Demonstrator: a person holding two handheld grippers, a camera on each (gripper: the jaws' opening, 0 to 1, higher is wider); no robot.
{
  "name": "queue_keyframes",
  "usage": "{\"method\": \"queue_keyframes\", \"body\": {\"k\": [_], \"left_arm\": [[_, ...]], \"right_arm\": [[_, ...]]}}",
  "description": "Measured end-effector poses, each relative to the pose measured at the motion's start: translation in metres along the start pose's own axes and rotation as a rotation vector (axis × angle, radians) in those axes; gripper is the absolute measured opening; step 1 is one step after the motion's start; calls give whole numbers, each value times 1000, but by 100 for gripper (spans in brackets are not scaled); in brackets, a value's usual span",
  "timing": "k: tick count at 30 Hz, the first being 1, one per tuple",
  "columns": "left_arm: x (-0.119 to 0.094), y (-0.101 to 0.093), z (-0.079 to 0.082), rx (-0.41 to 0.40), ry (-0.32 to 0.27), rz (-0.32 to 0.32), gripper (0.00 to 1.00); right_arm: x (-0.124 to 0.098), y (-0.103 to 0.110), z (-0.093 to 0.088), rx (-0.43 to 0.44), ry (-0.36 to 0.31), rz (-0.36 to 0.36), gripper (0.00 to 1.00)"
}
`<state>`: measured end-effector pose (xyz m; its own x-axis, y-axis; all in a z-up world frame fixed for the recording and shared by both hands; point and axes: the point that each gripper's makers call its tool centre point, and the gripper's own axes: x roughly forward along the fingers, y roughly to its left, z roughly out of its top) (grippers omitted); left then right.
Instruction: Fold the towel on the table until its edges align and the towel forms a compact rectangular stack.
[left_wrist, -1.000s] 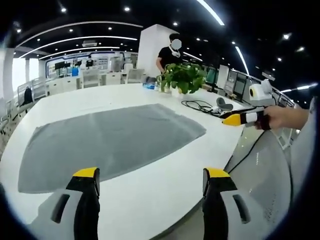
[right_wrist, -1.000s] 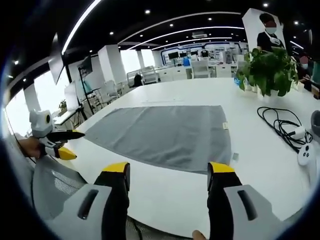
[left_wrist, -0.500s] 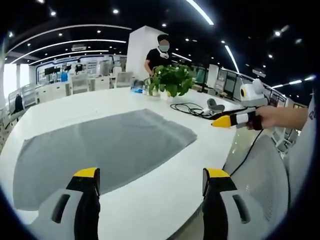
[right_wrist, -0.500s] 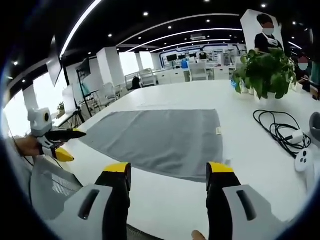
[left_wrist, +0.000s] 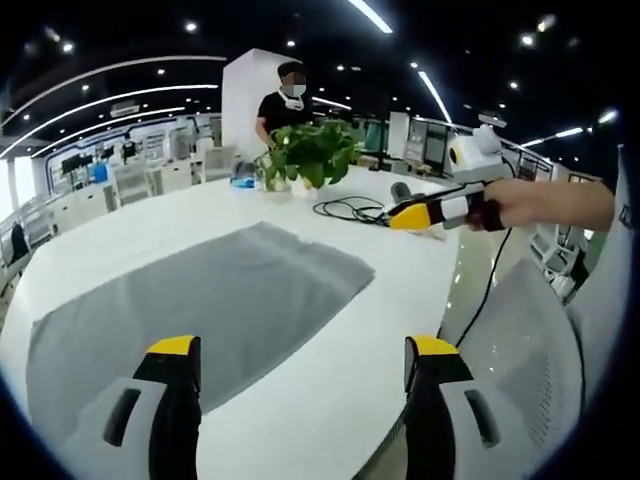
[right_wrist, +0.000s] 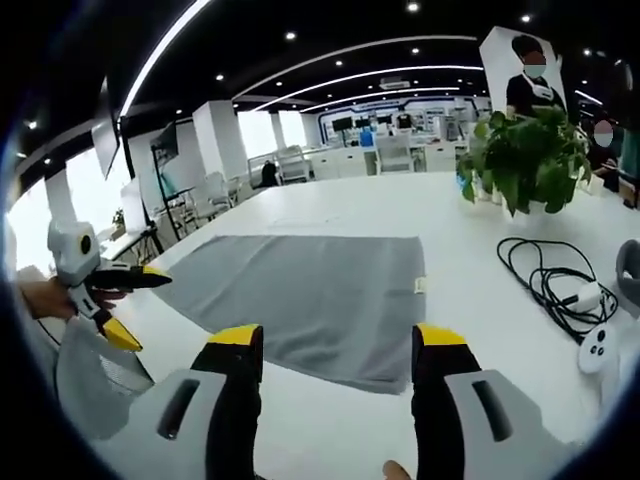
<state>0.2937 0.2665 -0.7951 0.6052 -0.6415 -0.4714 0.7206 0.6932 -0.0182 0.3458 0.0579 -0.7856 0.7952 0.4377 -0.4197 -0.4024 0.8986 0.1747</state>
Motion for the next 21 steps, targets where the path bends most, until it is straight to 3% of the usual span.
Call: {"method": "queue_keyframes", "body": {"k": [17,21], "left_arm": [[54,-28,37,88,-11,-114,84],[69,-36,40,168,16,-160,83]], "right_arm": [[15,-42,46,-71,-35,3,60],[20,-40,60,-86,-52,13,59]]}}
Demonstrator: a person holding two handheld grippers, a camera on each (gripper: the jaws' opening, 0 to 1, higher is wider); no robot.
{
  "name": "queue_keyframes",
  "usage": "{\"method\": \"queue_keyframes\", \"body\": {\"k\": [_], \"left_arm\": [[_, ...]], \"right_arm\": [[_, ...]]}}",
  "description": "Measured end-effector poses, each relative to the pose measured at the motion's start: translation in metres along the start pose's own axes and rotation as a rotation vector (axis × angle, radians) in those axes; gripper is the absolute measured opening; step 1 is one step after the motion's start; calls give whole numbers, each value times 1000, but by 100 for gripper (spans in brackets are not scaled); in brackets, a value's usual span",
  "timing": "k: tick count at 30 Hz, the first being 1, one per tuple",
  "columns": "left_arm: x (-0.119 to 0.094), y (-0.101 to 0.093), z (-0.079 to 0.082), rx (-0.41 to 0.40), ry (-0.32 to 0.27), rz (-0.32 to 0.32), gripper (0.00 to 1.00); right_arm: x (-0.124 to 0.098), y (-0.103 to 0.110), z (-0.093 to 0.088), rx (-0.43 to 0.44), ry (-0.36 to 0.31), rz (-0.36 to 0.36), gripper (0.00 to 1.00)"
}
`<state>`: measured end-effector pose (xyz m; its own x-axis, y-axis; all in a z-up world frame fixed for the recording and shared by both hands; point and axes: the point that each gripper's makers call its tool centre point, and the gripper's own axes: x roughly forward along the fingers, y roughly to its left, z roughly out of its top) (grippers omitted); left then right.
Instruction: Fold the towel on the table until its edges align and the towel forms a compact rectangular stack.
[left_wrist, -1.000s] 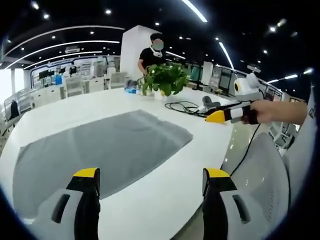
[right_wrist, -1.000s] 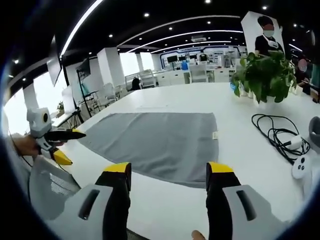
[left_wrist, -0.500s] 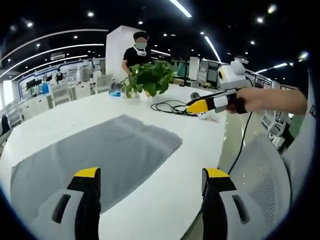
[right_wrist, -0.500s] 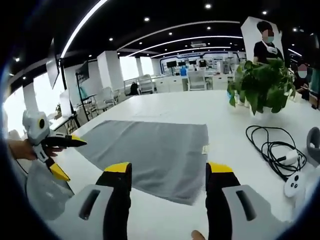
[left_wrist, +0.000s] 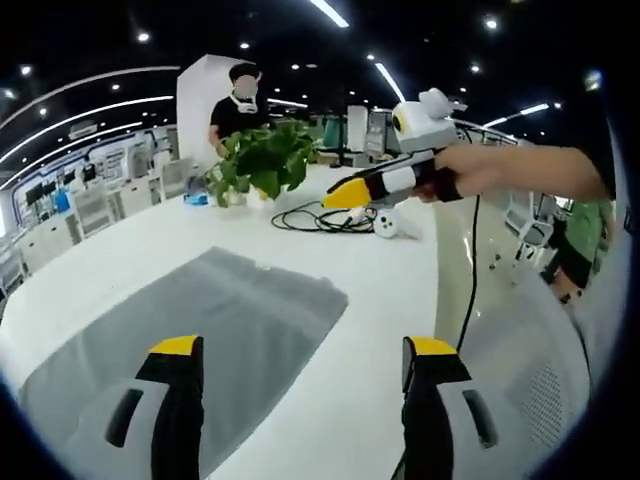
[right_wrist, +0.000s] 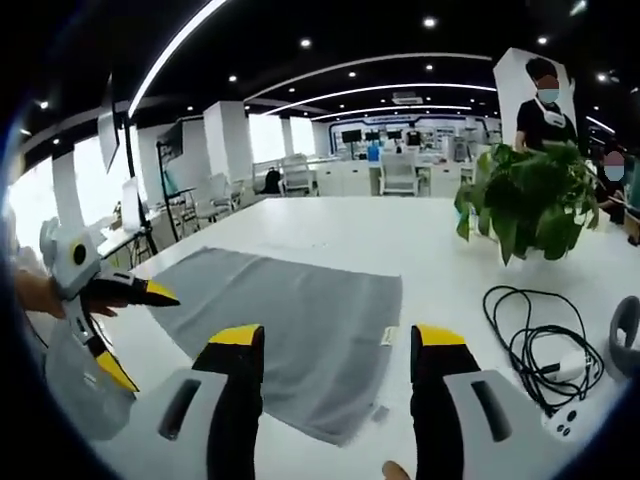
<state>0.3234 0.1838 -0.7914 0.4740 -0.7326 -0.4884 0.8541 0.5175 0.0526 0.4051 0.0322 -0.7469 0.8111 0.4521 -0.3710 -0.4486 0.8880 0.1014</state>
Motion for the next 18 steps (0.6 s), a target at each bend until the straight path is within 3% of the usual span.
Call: {"method": "queue_keyframes", "body": {"k": [8,13,18], "left_arm": [[29,2,24,31,-27,-45,80],[50,7,40,41,-43,-46,79],[76,6,44,58,-26,-61,78]], "right_arm": [[18,-12,34,25,-62,40,58],[36,-24,46,7,-69,52,58],[55,-33,53,-11,-77,67,54]]}}
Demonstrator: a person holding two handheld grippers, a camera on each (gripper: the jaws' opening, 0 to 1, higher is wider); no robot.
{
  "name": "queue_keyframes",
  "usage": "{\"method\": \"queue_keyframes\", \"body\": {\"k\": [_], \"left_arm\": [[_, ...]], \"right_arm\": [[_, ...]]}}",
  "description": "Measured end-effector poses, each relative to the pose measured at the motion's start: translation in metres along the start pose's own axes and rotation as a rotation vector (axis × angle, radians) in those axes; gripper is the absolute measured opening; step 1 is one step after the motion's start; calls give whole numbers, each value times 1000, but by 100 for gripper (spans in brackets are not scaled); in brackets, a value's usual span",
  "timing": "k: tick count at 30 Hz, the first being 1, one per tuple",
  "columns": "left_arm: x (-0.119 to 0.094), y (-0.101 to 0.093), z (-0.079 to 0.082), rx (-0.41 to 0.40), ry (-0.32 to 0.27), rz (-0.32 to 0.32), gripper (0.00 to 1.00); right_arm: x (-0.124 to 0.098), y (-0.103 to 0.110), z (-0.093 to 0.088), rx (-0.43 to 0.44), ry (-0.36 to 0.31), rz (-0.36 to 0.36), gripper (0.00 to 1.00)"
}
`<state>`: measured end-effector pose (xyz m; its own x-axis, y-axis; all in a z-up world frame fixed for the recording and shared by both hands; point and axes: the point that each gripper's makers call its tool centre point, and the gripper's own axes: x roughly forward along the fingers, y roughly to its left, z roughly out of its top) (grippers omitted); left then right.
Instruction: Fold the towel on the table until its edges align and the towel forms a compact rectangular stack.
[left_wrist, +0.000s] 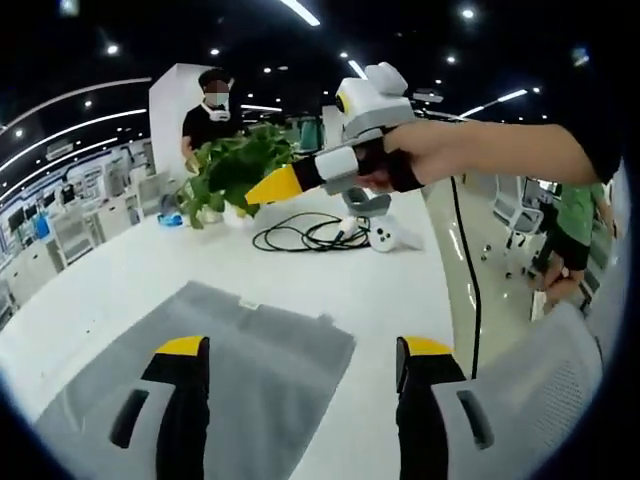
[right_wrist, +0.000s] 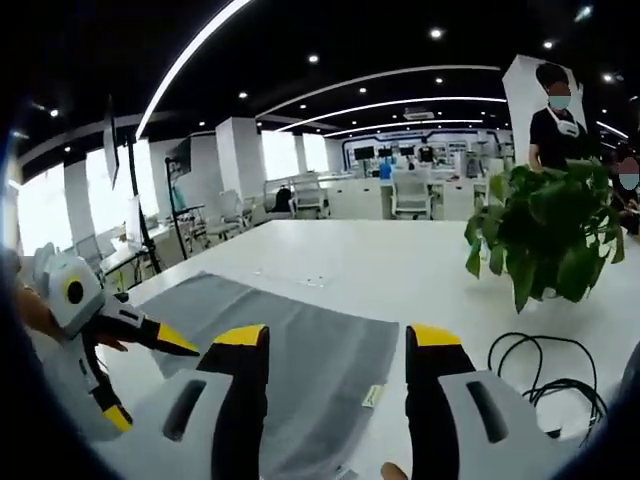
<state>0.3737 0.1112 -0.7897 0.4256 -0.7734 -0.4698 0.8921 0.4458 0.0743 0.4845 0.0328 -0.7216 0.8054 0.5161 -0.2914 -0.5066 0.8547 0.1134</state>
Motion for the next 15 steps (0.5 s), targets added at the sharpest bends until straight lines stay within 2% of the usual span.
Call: {"method": "queue_keyframes", "body": {"k": [2,5,6,11,15], "left_arm": [[8,-3,1,6,0,-14,77],[18,-8,6,75,-11,-31,66],[21,-9,7,76,-12,-39,65],[41,-15,3,77,1,-73,67],[55,-17,-8,68,28,-82,64]], "right_arm": [[6,-4,3,-7,-8,3,52],[19,-16,5,-9,-16,-10,54],[23,-18,6,-8,-19,-10,54],[46,-28,2,1,-10,6,53],[59,-32,-5,4,4,17,52]]}}
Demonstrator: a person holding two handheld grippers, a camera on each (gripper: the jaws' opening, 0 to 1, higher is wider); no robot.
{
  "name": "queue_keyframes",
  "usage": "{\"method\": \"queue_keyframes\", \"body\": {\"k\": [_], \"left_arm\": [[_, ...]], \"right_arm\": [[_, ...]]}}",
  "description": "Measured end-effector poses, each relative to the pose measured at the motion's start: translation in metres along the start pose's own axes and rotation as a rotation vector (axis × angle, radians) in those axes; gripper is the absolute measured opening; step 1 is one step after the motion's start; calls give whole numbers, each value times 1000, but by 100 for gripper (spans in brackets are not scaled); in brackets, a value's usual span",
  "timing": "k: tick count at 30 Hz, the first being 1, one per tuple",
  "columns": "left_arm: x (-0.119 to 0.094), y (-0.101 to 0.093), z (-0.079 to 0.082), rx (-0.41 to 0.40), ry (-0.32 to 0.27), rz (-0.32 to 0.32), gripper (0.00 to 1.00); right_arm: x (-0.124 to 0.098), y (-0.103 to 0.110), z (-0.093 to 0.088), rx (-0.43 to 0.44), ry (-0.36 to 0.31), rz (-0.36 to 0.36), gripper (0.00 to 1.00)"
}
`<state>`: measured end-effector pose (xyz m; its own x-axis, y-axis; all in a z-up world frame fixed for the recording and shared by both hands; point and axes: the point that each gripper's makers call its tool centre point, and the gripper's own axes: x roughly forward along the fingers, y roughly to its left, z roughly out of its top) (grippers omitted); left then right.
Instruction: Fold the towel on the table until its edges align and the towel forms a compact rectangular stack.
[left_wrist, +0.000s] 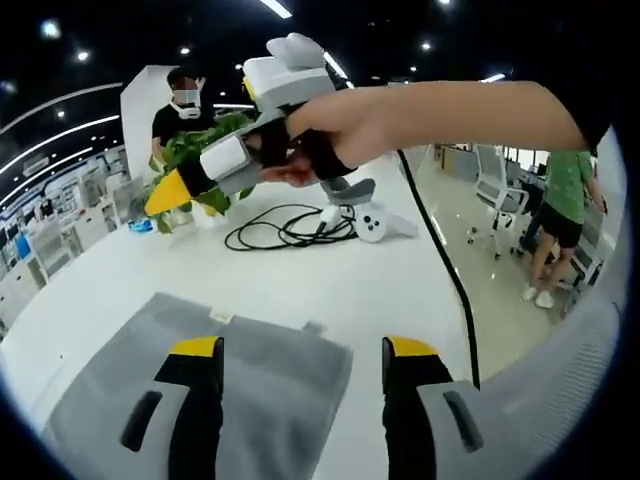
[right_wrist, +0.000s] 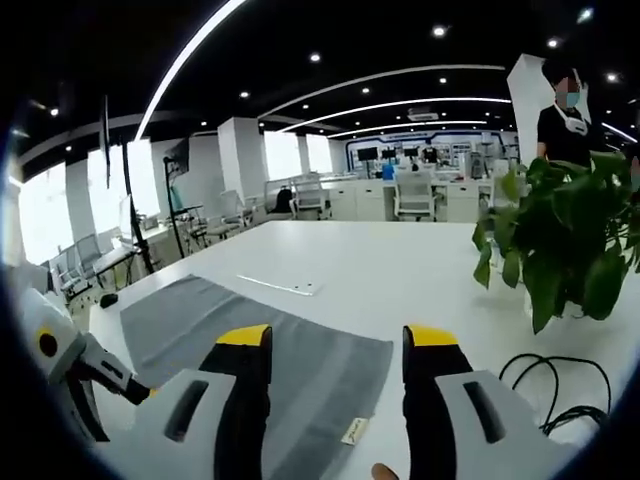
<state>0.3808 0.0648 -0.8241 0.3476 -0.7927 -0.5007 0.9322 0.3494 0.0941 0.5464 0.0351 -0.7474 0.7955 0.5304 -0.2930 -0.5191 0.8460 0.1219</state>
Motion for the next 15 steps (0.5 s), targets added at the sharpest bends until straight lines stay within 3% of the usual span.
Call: {"method": "queue_keyframes", "body": {"k": [4,10,15], "left_arm": [[15,-4,-13,1,27,-21,52],[34,-10,-21,-31,31,-53,48],[44,-17,-33,-22,61,-84,35]], "right_arm": [[9,-7,-8,-3,7,-2,51],[19,-16,-20,18,19,11,50],[27,-25,-30,29,27,-3,50]]}}
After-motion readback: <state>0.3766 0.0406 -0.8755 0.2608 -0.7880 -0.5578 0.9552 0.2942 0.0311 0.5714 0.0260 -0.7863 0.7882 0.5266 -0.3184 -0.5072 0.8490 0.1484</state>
